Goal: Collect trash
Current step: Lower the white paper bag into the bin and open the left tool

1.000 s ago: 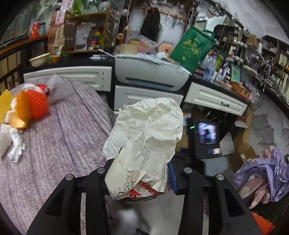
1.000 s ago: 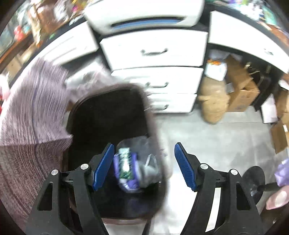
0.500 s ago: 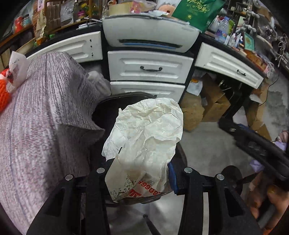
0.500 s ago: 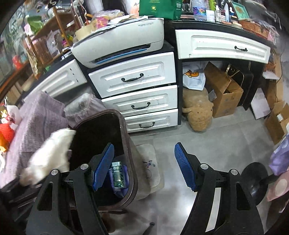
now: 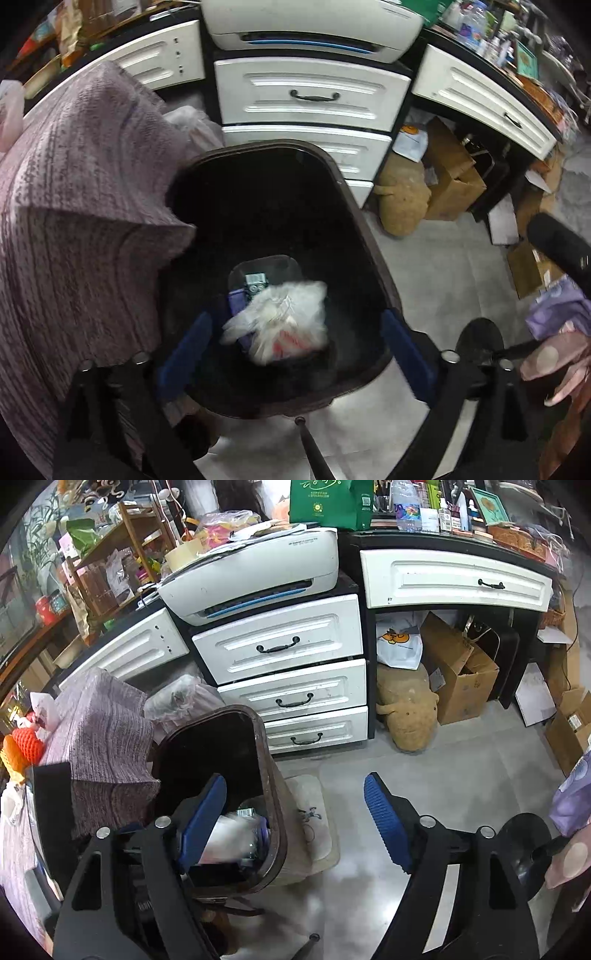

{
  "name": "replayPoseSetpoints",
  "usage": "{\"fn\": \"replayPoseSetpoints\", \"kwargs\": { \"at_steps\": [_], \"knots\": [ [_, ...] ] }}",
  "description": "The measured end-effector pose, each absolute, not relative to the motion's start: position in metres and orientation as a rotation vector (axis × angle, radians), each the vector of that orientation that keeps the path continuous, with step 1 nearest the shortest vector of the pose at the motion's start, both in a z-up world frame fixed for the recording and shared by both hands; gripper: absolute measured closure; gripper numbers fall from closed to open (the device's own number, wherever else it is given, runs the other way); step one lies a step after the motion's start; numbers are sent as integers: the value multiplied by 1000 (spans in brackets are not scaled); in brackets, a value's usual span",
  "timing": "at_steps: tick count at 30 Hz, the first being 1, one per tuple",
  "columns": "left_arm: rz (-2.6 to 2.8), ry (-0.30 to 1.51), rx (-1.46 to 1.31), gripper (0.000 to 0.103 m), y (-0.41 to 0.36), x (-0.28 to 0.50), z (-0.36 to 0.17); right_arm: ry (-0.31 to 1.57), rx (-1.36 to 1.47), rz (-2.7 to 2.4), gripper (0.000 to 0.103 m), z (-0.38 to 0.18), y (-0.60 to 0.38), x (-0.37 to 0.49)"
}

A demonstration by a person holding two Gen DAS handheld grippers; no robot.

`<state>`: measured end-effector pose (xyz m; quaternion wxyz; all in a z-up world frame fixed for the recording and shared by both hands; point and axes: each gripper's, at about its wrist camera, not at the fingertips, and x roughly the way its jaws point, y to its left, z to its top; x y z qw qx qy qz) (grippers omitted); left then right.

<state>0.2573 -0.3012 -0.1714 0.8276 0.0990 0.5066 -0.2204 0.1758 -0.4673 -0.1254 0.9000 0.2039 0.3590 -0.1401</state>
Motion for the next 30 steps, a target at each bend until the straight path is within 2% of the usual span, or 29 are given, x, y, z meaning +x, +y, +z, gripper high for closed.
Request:
{"fn": "replayPoseSetpoints", "kwargs": {
  "at_steps": [5, 11, 14, 19, 30],
  "knots": [
    [-499, 1089, 204, 7, -305, 249, -171, 719, 439, -286, 21, -120, -470, 173],
    [-581, 1016, 186, 7, -303, 217, -143, 698, 461, -300, 21, -115, -480, 169],
    [-627, 999, 192, 6, -301, 197, -125, 685, 471, -313, 15, -112, -486, 166],
    [-671, 878, 186, 6, -288, 167, -95, 682, 452, -308, 15, -108, -485, 163],
    [-635, 757, 128, 6, -234, 153, -56, 667, 430, -152, 15, -94, -437, 174]
  ]
}}
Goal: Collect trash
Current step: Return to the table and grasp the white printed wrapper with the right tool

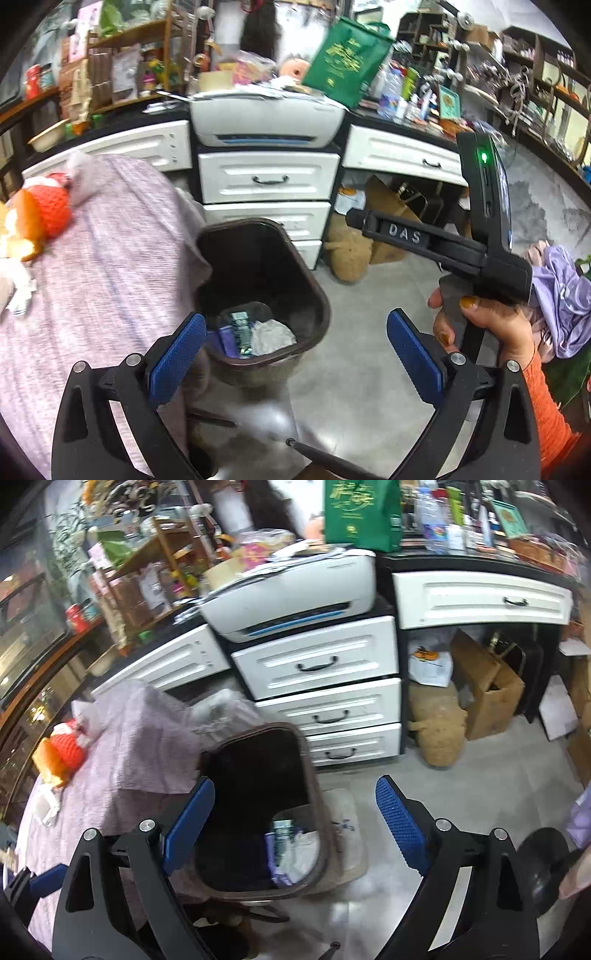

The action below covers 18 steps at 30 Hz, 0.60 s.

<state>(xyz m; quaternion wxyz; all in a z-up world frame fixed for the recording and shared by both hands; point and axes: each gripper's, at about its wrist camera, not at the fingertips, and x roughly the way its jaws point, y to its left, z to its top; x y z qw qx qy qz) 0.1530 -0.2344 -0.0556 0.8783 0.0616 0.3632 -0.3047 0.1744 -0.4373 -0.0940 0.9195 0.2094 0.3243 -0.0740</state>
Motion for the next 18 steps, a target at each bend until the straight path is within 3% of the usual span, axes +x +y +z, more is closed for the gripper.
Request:
{"fn": "replayPoseSetpoints", "kwargs": {
  "at_steps": [18],
  "knots": [
    [-375, 682, 71, 6, -116, 168, -32, 701, 307, 201, 15, -67, -307, 218]
  ]
}}
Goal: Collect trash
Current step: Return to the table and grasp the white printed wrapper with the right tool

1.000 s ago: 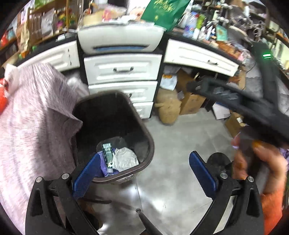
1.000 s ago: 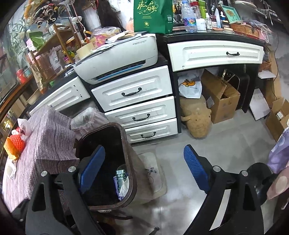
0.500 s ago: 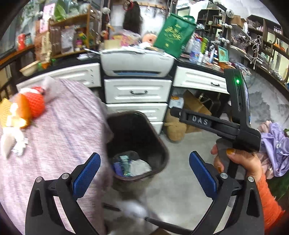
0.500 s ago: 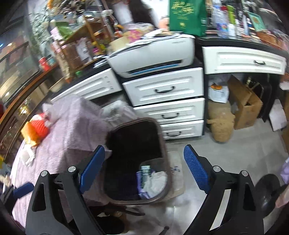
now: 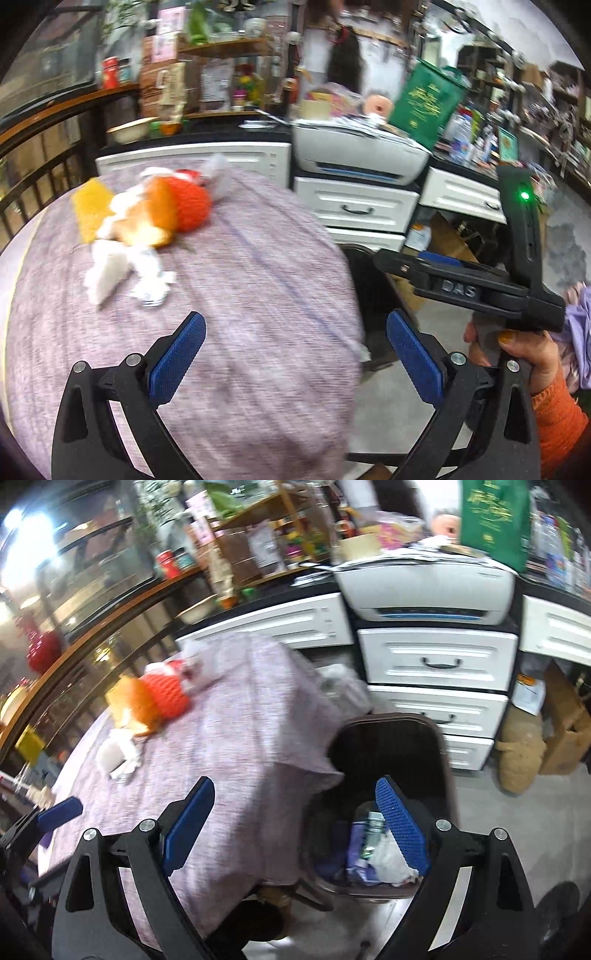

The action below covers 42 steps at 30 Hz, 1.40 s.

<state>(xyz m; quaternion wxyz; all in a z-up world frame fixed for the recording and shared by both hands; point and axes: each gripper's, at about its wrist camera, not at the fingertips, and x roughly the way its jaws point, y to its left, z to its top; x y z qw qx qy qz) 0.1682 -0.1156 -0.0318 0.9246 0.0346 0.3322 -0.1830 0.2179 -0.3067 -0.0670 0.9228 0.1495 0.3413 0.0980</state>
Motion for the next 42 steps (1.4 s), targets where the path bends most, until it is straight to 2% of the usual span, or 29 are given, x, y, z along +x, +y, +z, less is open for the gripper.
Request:
{"fn": "replayPoseSetpoints", "kwargs": {
  "at_steps": [14, 20, 30, 33, 42],
  "knots": [
    [-98, 667, 37, 6, 2, 180, -29, 687, 133, 436, 15, -41, -199, 236],
    [-64, 710, -64, 6, 45, 184, -32, 723, 85, 521, 15, -40, -160, 252],
    [-56, 766, -111, 9, 74, 191, -40, 811, 20, 607, 16, -42, -110, 289],
    [-63, 780, -128, 9, 77, 193, -43, 841, -32, 600, 27, -47, -93, 302],
    [-50, 788, -114, 9, 79, 195, -46, 908, -106, 556, 47, -63, -64, 332]
  ]
}}
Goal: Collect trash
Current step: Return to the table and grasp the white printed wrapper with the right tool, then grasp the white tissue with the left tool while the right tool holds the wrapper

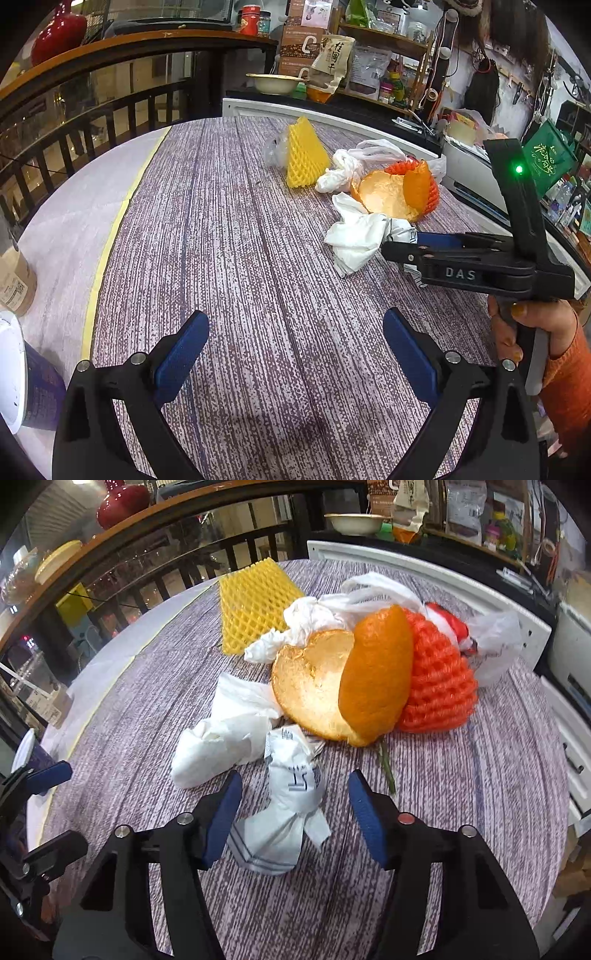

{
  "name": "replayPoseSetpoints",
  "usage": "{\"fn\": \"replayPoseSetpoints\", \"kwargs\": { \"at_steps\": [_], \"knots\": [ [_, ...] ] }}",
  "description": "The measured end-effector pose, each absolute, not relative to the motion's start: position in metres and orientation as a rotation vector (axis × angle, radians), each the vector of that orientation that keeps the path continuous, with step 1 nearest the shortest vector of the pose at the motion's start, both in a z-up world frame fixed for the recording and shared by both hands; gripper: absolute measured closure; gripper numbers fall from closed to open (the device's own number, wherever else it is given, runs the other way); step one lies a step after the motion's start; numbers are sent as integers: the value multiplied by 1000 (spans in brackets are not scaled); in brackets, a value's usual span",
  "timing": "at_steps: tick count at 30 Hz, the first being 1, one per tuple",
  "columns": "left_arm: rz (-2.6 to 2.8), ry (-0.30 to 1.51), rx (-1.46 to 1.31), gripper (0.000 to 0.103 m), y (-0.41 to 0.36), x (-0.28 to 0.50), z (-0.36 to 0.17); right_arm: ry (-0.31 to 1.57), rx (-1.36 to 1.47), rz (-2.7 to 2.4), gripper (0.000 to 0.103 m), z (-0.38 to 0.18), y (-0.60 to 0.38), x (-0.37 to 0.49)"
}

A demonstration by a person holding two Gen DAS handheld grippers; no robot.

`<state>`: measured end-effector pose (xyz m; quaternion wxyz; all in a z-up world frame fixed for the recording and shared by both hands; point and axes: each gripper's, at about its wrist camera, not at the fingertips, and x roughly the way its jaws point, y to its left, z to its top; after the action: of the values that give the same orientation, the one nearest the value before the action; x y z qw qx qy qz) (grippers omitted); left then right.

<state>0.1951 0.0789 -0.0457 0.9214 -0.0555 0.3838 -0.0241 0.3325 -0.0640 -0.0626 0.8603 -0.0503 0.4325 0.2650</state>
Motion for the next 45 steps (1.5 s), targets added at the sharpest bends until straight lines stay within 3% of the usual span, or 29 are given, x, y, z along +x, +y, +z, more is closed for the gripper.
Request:
{"fn": "replayPoseSetpoints", "kwargs": {
  "at_steps": [5, 15, 26, 33, 38, 40, 45],
  "knots": [
    [-43, 813, -120, 9, 80, 202, -50, 886, -169, 537, 74, -63, -55, 331],
    [-64, 828, -52, 10, 63, 219, -50, 831, -106, 574, 75, -43, -80, 305],
    [-105, 867, 5, 23, 26, 267, -54, 770, -37, 561, 75, -25, -125, 268],
    [-84, 917, 32, 37, 15, 294, -66, 770, -1, 560, 75, -29, -143, 255],
    [-75, 921, 9, 60, 16, 298, -66, 776, 37, 542, 75, -32, -157, 255],
    [-77, 922, -10, 74, 17, 297, -64, 778, 54, 533, 75, -33, -161, 255],
    [-65, 900, -46, 85, 23, 289, -59, 779, 98, 514, 75, -38, -174, 253]
  ]
}}
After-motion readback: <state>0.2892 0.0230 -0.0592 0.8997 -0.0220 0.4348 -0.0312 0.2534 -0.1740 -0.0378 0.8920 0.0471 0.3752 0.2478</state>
